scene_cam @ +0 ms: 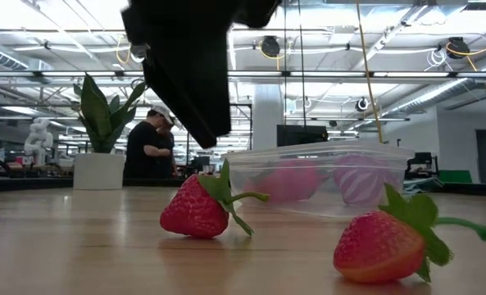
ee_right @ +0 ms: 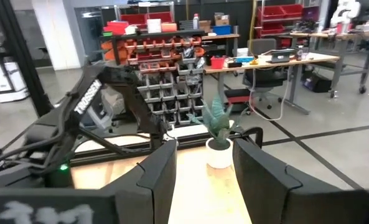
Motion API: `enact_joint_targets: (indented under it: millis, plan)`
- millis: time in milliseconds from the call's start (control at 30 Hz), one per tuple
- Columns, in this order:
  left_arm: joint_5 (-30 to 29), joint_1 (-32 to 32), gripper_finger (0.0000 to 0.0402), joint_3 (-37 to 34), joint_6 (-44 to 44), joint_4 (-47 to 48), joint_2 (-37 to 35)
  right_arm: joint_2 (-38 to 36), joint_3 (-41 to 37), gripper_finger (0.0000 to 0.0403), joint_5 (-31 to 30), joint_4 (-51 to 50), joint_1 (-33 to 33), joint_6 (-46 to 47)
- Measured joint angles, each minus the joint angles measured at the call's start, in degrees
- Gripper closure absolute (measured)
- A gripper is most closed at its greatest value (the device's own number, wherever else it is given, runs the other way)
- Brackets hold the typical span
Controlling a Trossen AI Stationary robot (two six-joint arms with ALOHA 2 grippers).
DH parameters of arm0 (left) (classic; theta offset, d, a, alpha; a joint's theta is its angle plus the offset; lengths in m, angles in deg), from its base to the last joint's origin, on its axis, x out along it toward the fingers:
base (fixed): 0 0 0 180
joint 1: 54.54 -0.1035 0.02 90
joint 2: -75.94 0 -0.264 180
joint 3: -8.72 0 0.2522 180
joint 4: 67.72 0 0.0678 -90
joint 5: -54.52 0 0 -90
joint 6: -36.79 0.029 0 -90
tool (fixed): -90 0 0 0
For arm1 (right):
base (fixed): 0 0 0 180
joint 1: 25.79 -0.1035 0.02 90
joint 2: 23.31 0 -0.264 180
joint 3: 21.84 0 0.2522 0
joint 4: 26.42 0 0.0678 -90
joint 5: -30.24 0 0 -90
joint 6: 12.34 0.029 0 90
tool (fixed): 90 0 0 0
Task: Pick and placing Produce into tupperware
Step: Put the top strawberry into the transparent container
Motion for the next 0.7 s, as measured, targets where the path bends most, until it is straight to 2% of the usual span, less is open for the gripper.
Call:
enact_joint_targets:
  millis: [100, 700]
  plan:
    - [-0.1, -0.4, 0.0188, -0.9, -2.3, -0.6, 0.0, 0.0, 0.0, 0.0252, 2.1, -1.4, 0.0, 0.9]
    - [3.5, 1.6, 0.0188, -1.7, -9.8, -1.0, 1.6, 1.5, 0.0, 0.0252, 2.1, -7.1, 0.0, -1.5]
